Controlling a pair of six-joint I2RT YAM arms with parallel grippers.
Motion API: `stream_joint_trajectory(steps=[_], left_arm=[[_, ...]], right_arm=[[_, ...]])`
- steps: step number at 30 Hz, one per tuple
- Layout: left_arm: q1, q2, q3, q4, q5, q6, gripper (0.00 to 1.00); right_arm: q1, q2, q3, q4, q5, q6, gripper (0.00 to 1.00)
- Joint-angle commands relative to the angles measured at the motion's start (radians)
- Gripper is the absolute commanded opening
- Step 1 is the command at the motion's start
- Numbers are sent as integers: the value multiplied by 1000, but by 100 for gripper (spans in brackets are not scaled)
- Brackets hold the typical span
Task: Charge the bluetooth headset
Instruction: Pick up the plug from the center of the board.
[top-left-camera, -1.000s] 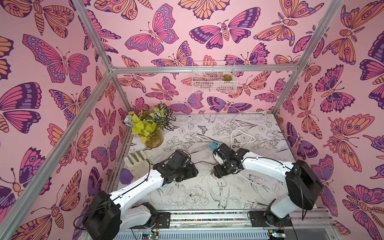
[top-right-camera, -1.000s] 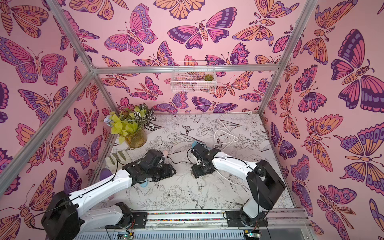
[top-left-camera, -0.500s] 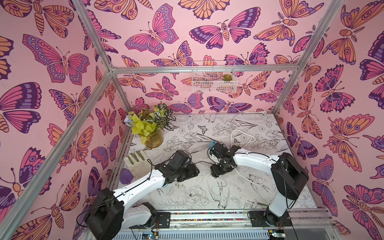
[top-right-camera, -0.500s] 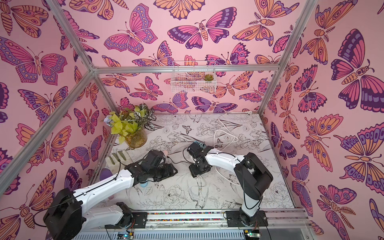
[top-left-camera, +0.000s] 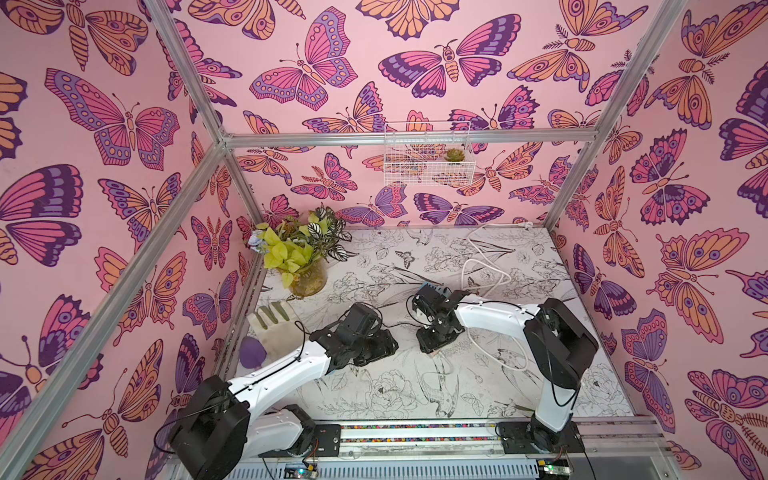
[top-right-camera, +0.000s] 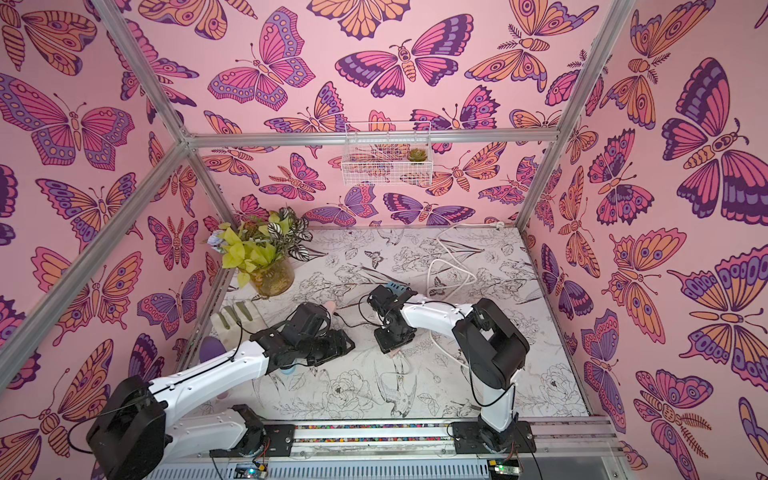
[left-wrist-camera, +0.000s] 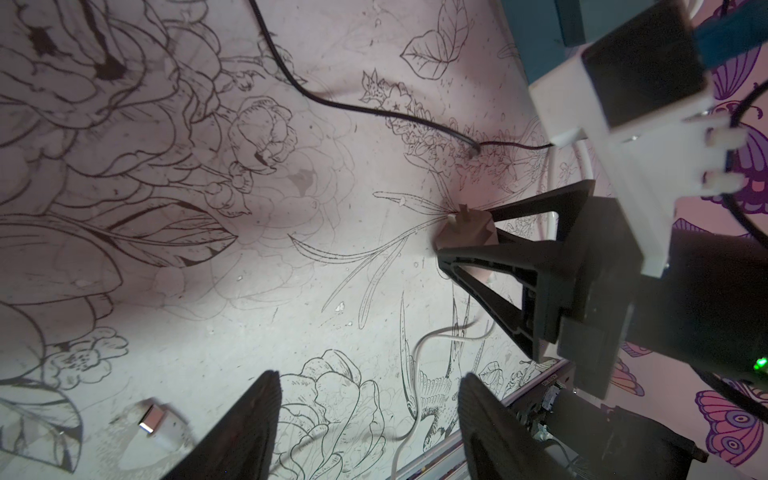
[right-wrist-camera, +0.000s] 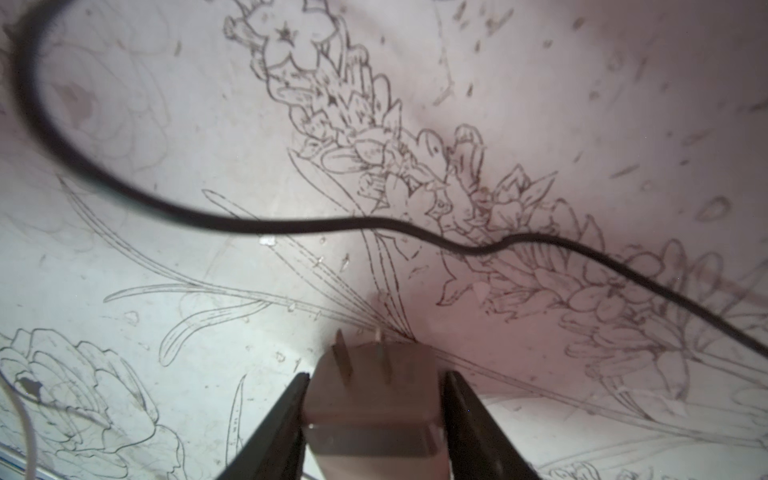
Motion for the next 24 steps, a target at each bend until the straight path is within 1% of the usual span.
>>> stream_joint_trajectory(steps=[1, 6, 10, 16, 22, 24], left_arm=[[-5, 3, -17, 12, 10, -7, 70], [-6, 4, -17, 20, 13, -7, 70], [-7, -1, -5, 23, 16, 6, 69], [-15, -1, 31, 23, 15, 40, 65], [-30, 30, 81, 33, 35, 71, 57], [-40, 38, 92, 48, 38, 79, 57]], right_arm=[[4, 13, 16, -25, -7, 9, 40], [-2, -15, -1, -5, -5, 38, 35], [-24, -57, -32, 35, -46, 83, 32], [-76, -142, -109, 137, -132, 179, 30], [-79, -207, -121, 162, -142, 221, 28], [-81, -232, -131, 185, -151, 253, 28]])
